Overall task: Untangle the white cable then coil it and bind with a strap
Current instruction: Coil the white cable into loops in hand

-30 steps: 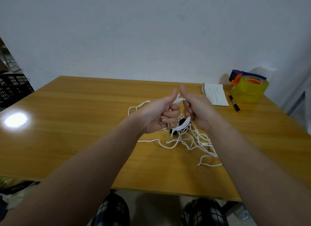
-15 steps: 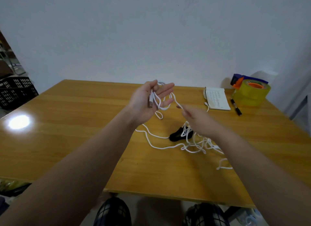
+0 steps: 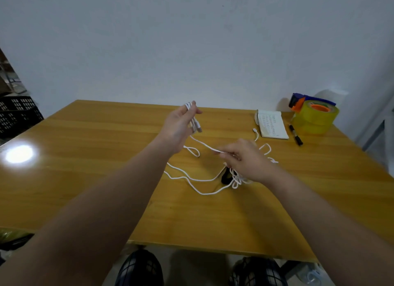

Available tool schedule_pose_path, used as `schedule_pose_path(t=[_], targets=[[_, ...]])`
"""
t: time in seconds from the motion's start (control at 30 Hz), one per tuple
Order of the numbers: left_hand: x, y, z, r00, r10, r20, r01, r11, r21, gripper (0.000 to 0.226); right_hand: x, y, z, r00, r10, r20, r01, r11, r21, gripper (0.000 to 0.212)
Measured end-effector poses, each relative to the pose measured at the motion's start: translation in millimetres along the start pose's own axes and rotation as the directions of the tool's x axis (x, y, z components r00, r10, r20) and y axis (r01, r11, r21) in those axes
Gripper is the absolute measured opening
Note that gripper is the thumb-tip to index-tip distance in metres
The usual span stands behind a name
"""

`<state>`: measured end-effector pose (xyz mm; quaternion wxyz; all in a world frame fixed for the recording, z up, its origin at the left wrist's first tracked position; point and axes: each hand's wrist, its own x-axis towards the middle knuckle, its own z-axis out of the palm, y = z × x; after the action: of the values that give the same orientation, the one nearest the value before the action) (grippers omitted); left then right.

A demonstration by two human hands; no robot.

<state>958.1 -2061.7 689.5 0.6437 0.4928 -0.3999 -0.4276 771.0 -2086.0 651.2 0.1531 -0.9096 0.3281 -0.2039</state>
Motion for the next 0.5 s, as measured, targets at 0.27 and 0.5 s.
schedule_pose_path(t=[0.27, 0.5], targets=[[-11.9, -6.9, 14.2, 0.969, -0.039, 0.243, -0.025, 0.967, 0.254, 0.022, 1.1, -16.0, -16.8, 0.995, -0.041, 0.087, 0.061, 0.971, -0.233, 0.034], [-18.2, 2.9, 22.7, 0.939, -0.009, 0.343, -0.244, 0.685, 0.686, 0.032, 6.3, -23.9, -29.9, 0.996, 0.007, 0.084, 0.009, 0.982, -0.188, 0.021]])
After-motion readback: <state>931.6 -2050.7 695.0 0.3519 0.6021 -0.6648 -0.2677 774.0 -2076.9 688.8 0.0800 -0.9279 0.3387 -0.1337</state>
